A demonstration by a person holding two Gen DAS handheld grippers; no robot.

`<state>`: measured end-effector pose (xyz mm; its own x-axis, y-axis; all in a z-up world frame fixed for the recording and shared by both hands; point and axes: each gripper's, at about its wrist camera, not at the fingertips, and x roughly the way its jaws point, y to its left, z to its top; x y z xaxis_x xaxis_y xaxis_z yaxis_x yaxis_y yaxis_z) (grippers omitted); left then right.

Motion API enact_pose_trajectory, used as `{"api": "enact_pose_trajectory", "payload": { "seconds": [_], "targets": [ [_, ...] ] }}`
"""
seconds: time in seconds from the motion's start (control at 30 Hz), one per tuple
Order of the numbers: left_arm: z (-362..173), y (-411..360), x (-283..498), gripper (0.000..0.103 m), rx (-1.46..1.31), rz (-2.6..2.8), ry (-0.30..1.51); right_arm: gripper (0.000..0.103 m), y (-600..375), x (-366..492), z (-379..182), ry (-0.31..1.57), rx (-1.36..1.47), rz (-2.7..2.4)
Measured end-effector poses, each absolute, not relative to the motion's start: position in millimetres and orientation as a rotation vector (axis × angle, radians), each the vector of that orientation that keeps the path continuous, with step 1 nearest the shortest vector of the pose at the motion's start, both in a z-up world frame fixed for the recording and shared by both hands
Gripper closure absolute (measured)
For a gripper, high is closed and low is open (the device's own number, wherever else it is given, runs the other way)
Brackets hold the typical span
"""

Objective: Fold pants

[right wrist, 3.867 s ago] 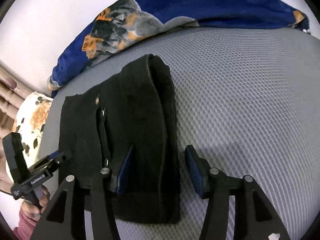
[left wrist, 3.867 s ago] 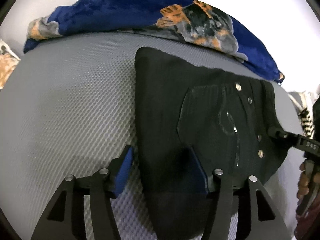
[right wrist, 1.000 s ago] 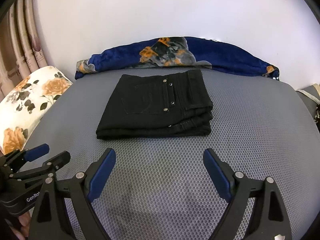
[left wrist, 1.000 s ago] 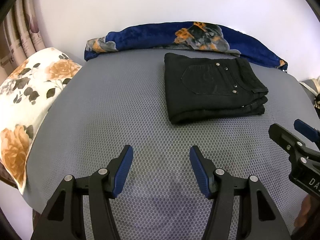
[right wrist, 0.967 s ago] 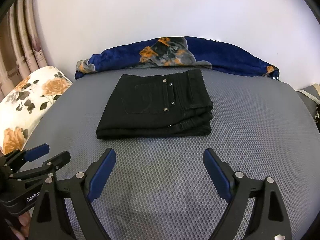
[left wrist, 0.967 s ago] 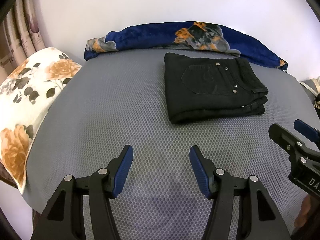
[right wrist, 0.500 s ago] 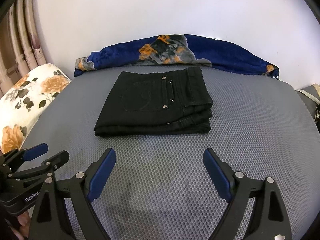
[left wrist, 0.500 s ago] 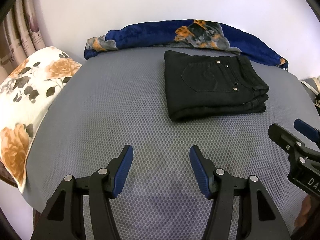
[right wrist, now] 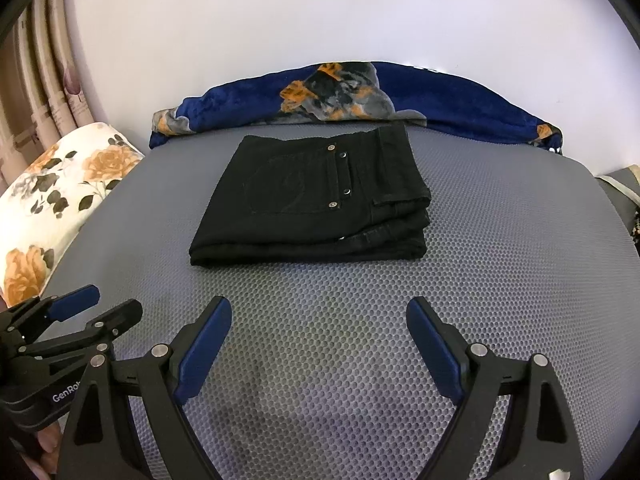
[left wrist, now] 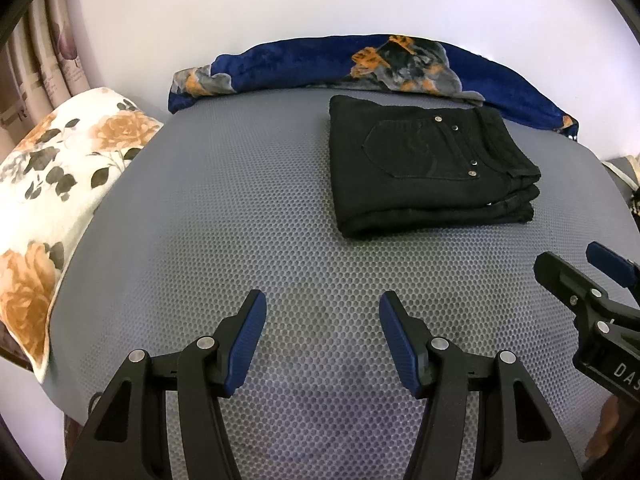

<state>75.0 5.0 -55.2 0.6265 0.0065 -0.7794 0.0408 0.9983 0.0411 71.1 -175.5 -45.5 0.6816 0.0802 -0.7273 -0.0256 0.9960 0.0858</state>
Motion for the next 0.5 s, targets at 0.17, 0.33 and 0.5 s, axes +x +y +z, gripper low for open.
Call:
{"api": "enact_pose_trajectory", "payload": {
  "seconds": [0.17,0.33,0.5],
  "targets": [
    [-56.3,5.6,75.5,0.043,0.058,-0.014,0.894,0.016,-174.7,70.4,-46.9,0.821,0.068,0.057],
    [-57.3,6.3,76.5,0.043,0.059,-0.014,0.896,0.016,-173.0,70.0,-48.1,0.827,0.068,0.058],
    [-59.1,6.1,76.5,0.043,0.062,-0.018,0.9,0.016,-172.8,71.1,-48.7,0.831,0.067,0.058]
  ]
}}
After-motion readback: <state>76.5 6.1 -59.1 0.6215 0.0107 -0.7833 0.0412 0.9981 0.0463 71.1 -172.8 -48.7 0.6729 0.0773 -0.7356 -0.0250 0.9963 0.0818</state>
